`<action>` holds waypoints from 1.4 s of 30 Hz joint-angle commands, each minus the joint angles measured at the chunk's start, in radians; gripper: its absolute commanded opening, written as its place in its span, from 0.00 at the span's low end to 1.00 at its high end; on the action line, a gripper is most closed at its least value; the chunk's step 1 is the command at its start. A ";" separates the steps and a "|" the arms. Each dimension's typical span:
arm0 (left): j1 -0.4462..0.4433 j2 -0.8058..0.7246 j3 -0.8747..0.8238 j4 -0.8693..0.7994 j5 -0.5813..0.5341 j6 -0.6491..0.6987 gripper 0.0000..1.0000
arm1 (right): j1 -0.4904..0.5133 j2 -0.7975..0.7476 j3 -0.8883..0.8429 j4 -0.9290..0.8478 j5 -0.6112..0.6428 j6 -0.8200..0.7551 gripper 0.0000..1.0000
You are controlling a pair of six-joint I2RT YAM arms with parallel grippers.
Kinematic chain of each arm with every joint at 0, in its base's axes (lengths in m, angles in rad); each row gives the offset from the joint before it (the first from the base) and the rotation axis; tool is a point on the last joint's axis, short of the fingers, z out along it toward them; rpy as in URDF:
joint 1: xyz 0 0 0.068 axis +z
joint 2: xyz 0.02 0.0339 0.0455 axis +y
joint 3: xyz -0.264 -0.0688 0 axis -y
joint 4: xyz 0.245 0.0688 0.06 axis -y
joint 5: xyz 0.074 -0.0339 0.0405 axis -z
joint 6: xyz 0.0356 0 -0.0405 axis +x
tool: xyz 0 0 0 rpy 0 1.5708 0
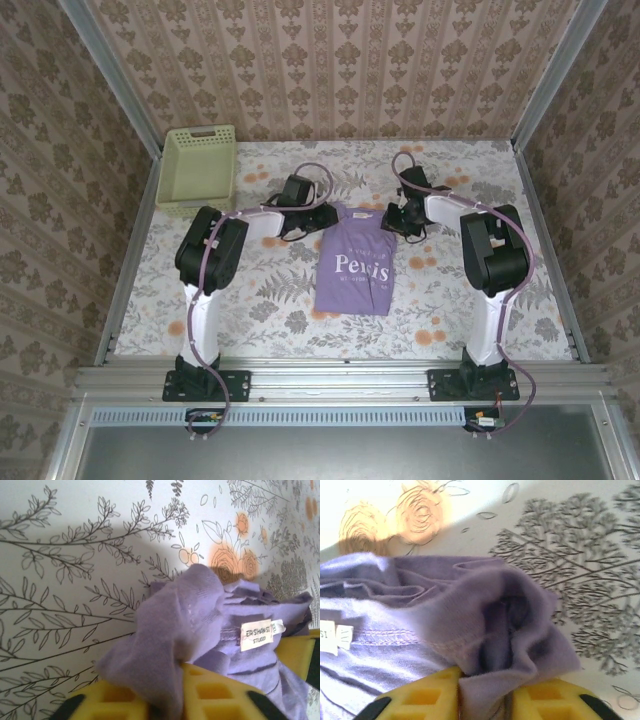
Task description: Fold the inside-out t-shirt
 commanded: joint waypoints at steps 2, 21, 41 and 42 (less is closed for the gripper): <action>0.041 -0.120 -0.132 0.125 0.076 -0.027 0.07 | 0.016 -0.054 -0.017 0.021 -0.048 -0.037 0.16; 0.071 -0.701 -0.382 0.185 0.045 0.111 0.00 | -0.002 -0.511 -0.056 0.182 -0.257 -0.062 0.00; 0.020 -0.684 -0.495 0.406 0.069 0.344 0.00 | 0.058 -0.351 0.024 0.286 -0.195 -0.212 0.00; -0.017 -0.716 -0.579 0.435 0.050 0.328 0.00 | 0.068 -0.392 -0.081 0.315 -0.207 -0.192 0.00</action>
